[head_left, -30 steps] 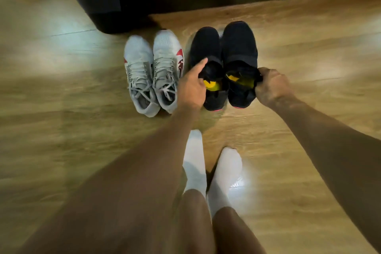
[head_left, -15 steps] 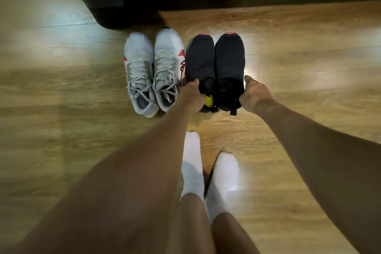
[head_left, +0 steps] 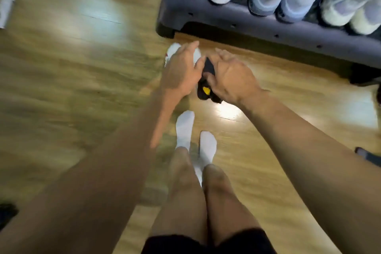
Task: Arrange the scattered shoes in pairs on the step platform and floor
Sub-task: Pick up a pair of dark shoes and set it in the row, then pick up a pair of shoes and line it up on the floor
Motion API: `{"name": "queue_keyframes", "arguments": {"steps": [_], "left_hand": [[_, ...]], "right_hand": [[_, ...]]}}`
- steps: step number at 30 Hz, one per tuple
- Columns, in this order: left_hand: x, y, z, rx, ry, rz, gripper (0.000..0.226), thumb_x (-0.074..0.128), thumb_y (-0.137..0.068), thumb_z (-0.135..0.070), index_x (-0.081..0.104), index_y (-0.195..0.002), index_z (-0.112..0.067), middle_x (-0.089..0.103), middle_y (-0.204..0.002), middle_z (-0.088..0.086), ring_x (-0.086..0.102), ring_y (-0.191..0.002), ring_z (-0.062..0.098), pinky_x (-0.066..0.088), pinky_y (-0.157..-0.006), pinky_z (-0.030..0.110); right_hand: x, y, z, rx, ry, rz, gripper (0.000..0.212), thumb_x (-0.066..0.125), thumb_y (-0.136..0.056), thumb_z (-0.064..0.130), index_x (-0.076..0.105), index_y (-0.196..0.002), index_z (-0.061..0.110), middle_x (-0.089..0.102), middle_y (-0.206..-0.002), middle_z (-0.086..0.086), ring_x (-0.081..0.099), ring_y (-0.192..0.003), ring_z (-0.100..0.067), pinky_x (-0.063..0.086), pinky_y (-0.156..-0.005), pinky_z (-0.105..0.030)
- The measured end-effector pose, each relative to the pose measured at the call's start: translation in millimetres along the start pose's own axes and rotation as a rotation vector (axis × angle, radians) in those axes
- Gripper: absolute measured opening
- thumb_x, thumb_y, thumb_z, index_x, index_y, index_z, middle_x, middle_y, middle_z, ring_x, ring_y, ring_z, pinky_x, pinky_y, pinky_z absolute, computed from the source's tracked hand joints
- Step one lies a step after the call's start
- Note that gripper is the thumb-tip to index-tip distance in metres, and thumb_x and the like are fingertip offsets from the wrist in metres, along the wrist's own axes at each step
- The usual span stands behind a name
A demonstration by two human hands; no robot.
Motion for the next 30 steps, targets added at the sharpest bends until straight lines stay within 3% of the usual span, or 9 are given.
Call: {"name": "queue_keyframes", "arguments": {"steps": [4,8,13,19,25,30], "left_hand": [[-135.3,85.8,-42.6,0.045,-0.035,-0.164,0.052,0.044,-0.095,-0.041,0.040,-0.142,-0.019,0.045,-0.143,0.005,0.043,-0.130,0.022,0.034,-0.105,0.032],[-246.4,183.1,-60.1,0.000,-0.051,-0.350,0.052,0.042,-0.092,-0.047,0.043,-0.140,-0.025,0.035,-0.150,0.008,0.036,-0.135,0.027,0.032,-0.110,0.041],[-342.0,308.7,-36.7,-0.098,-0.038,-0.587,0.052,0.046,-0.089,-0.049,0.048,-0.137,-0.027,0.033,-0.152,0.008,0.034,-0.137,0.025,0.030,-0.113,0.042],[-406.7,461.5,37.3,-0.306,-0.048,-0.799,0.049,0.048,-0.092,-0.047,0.045,-0.138,-0.029,0.027,-0.155,0.004,0.026,-0.141,0.022,0.018,-0.113,0.028],[-428.5,630.5,128.7,-0.528,-0.052,-0.928,0.052,0.042,-0.093,-0.053,0.039,-0.141,-0.033,0.022,-0.157,0.005,0.022,-0.143,0.024,0.024,-0.115,0.042],[-432.1,737.8,191.4,-0.675,-0.041,-1.030,0.053,0.041,-0.093,-0.054,0.041,-0.141,-0.033,0.024,-0.156,0.006,0.026,-0.142,0.027,0.026,-0.113,0.045]], "right_hand": [[-101.0,68.6,88.1,-0.151,0.147,-0.040,0.060,0.042,-0.095,0.042,0.027,-0.148,0.018,0.027,-0.155,-0.010,0.024,-0.143,-0.028,0.025,-0.115,-0.042],[-175.6,138.3,185.0,-0.332,0.212,-0.129,0.060,0.044,-0.094,0.043,0.031,-0.146,0.017,0.026,-0.155,-0.009,0.022,-0.144,-0.026,0.023,-0.116,-0.043],[-204.1,202.5,317.7,-0.621,0.270,-0.193,0.060,0.045,-0.094,0.044,0.032,-0.146,0.017,0.027,-0.155,-0.010,0.021,-0.145,-0.024,0.024,-0.115,-0.044],[-171.1,268.8,469.8,-0.905,0.314,-0.203,0.057,0.044,-0.095,0.042,0.035,-0.144,0.016,0.031,-0.153,-0.011,0.026,-0.143,-0.027,0.028,-0.113,-0.046],[-88.9,353.4,602.1,-1.119,0.342,-0.146,0.059,0.040,-0.095,0.047,0.034,-0.146,0.017,0.031,-0.153,-0.009,0.023,-0.144,-0.023,0.025,-0.116,-0.041],[-19.8,412.5,686.8,-1.268,0.325,-0.077,0.058,0.037,-0.094,0.047,0.036,-0.144,0.017,0.033,-0.152,-0.009,0.026,-0.143,-0.023,0.027,-0.115,-0.043]]}}
Point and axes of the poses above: each hand's wrist, its own y-axis away from the middle knuckle, its own x-axis out of the palm, z = x × y, the point moved 7 cm from there along -y, towards the middle knuckle
